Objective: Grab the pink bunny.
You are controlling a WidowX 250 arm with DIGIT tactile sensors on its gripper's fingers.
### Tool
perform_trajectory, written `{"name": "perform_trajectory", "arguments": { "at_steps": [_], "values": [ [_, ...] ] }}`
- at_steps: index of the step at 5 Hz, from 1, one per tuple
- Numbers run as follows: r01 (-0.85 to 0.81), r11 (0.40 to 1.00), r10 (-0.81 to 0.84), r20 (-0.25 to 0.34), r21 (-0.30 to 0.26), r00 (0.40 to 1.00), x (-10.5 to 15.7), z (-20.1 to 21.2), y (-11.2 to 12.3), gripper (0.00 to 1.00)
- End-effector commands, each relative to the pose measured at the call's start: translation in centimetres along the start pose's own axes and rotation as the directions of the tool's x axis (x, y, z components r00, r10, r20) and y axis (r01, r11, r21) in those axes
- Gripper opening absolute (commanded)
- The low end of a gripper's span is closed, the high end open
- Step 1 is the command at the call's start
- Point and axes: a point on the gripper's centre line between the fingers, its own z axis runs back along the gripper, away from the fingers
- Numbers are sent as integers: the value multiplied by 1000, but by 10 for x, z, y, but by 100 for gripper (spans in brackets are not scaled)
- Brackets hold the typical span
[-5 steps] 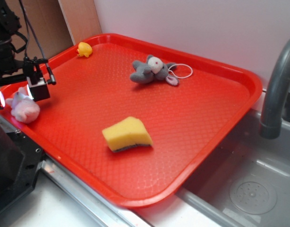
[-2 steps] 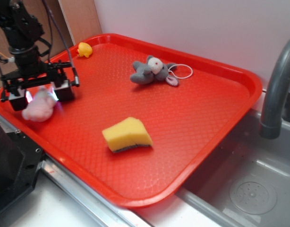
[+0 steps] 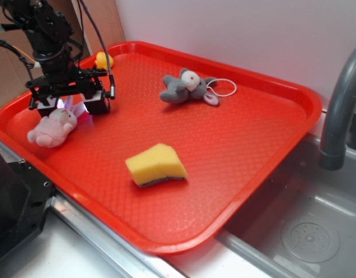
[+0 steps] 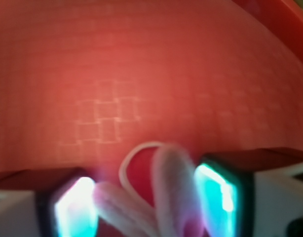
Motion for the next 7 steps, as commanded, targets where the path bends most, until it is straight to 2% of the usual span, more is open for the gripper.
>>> {"name": "perform_trajectory", "arguments": {
  "at_steps": [1, 2, 3, 4, 5, 6, 7],
  "values": [
    [135, 990, -129, -104, 51, 986, -24, 19, 17, 0],
    [250, 967, -247, -55, 57, 968, -15, 58, 15, 0],
    [336, 941, -337, 65, 30, 939, -5, 107, 6, 0],
    [401, 914, -405, 107, 59, 908, 4, 135, -24, 0],
    [500, 863, -506, 131, 75, 853, -4, 147, -56, 0],
    [552, 833, -550, 169, 43, 818, -20, 156, -63, 0],
    [544, 839, -539, 160, 10, 827, -19, 155, -58, 0]
  ]
}}
